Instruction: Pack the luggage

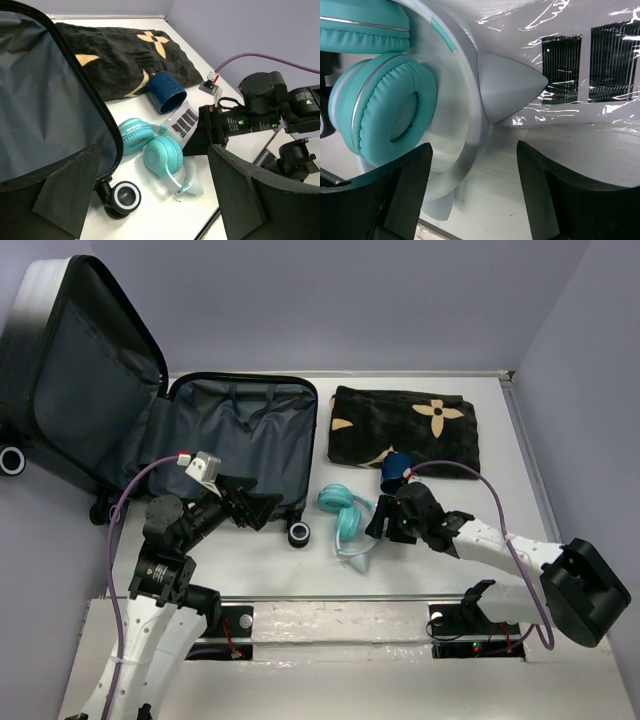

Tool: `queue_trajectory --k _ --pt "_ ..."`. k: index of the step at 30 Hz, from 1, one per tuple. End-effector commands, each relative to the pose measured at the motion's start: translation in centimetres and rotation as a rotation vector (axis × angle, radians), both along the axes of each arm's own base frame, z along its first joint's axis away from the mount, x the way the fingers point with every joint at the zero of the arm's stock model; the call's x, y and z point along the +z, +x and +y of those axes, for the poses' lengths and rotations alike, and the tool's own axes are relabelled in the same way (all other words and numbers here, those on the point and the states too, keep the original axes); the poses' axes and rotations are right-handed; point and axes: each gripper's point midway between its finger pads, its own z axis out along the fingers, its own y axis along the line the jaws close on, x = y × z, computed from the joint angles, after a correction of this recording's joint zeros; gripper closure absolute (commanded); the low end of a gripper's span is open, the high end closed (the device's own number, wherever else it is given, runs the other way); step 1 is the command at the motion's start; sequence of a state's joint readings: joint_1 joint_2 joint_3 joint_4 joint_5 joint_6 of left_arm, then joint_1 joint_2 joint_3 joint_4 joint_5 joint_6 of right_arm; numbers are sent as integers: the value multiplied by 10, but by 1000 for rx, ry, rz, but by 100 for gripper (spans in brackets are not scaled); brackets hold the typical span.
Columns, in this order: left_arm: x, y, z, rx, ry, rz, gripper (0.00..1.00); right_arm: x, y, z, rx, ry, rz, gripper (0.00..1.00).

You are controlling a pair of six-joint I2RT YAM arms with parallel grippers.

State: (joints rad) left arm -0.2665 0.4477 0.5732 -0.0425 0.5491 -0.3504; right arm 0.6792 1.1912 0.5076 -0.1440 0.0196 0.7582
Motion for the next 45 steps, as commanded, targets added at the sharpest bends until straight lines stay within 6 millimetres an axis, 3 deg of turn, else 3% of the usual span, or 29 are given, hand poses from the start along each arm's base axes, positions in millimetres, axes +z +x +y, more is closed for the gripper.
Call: queue_trajectory --k 1,6,8,13,15,20,21,22,24,25,26,27,28,30,31,32,33,34,35,36,37,38,39,40,41,42,43,44,45 --pt "15 -5 -3 -30 -17 -49 1 -5 12 15 -12 17 -30 32" --pt "15 -5 -3 -30 -20 -48 1 -21 15 21 -23 14 -6 41" --pt "16 -5 -2 -28 -21 -51 1 -21 16 20 -37 14 -8 61" --pt "17 -6 -2 -26 -23 -56 1 -8 14 18 -47 18 -49 86" --pt "17 -6 -2 -27 -22 -57 1 5 10 17 -42 11 -66 92" --pt "18 -5 1 -4 -27 -57 1 50 -1 8 -45 -13 -142 93" --pt "19 -4 3 7 -28 -55 1 75 2 10 -47 19 -199 93" --pt "19 -3 3 15 -28 -55 1 79 2 9 -41 10 -201 93" --pt "22 -1 9 48 -30 -60 1 108 5 8 -32 37 -270 93" --pt "24 -1 12 71 -32 -61 1 132 11 13 -30 69 -317 93" --pt "25 5 21 134 -30 -59 1 141 18 18 -12 57 -348 93" --pt "24 7 29 185 -24 -42 1 165 29 26 -14 76 -396 93" --pt "24 19 49 318 -19 -29 1 176 36 34 0 78 -421 93" --pt "24 25 71 455 -20 0 1 182 61 59 46 50 -465 93" --pt "26 24 82 515 -18 13 1 210 76 73 41 79 -522 93" --pt "27 27 97 601 -19 18 1 221 90 86 42 85 -557 93" --pt "29 27 107 659 -35 23 1 198 109 102 68 13 -536 93" --pt "32 24 124 756 -43 28 1 229 127 118 63 35 -599 93" --pt "33 22 134 810 -53 33 1 230 139 131 64 36 -599 93" --pt "34 20 142 859 -83 47 1 202 156 150 91 -14 -569 93" --pt "36 14 157 939 -93 49 1 202 166 163 101 -6 -575 93" --pt "37 11 161 966 -107 50 1 230 180 181 98 39 -621 93" --pt "36 10 164 979 -113 53 1 229 188 193 111 46 -623 93" --pt "35 10 165 987 -117 57 1 199 198 214 136 27 -588 93" --pt "34 11 162 970 -115 56 1 196 203 226 154 41 -582 93" --pt "33 12 159 956 -109 56 1 217 212 240 151 90 -610 93" --pt "33 13 157 941 -105 56 1 213 216 250 159 107 -598 93" --pt "34 14 153 919 -101 50 1 183 221 267 195 106 -548 93" --pt "33 14 150 905 -98 50 1 197 223 279 205 157 -554 89"
